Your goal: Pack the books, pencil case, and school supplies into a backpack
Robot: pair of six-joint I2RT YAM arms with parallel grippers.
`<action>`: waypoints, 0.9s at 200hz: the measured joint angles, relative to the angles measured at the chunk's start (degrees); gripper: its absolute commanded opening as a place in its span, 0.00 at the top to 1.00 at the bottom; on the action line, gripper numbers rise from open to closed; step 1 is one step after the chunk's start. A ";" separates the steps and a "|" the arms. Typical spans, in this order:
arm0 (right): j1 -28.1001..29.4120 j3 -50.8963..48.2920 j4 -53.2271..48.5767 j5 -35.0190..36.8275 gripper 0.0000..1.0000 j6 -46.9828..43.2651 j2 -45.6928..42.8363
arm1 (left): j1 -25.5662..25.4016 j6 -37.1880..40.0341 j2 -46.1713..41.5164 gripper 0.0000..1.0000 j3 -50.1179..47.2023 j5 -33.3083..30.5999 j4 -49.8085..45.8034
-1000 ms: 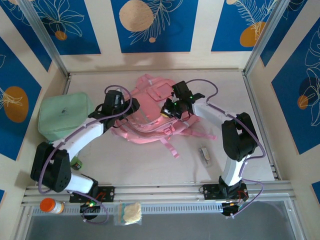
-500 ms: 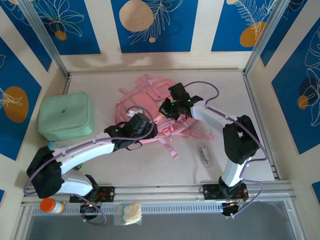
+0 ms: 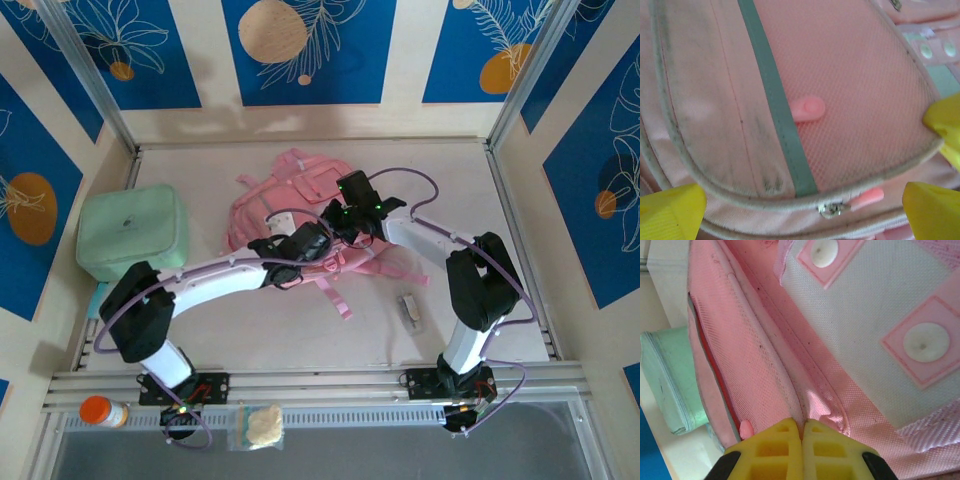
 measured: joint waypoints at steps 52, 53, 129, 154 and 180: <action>-0.39 -0.39 0.96 -0.09 1.00 0.59 0.00 | -0.33 -3.78 3.34 0.01 3.37 -2.97 -4.07; -0.42 -0.39 0.98 -0.09 1.00 0.59 0.00 | -0.33 -3.78 3.34 0.01 3.34 -2.97 -4.07; -0.42 -0.07 0.98 -1.22 1.00 0.57 0.04 | -0.44 -4.59 -3.96 0.01 -7.72 -3.08 -2.60; -0.42 0.55 0.37 -1.07 1.00 0.57 0.07 | -0.44 -2.75 -6.03 0.01 -9.53 -2.08 -1.62; -0.42 0.85 0.24 -1.05 1.00 0.59 0.09 | -0.66 -1.18 -5.60 0.01 -8.37 -1.18 -1.51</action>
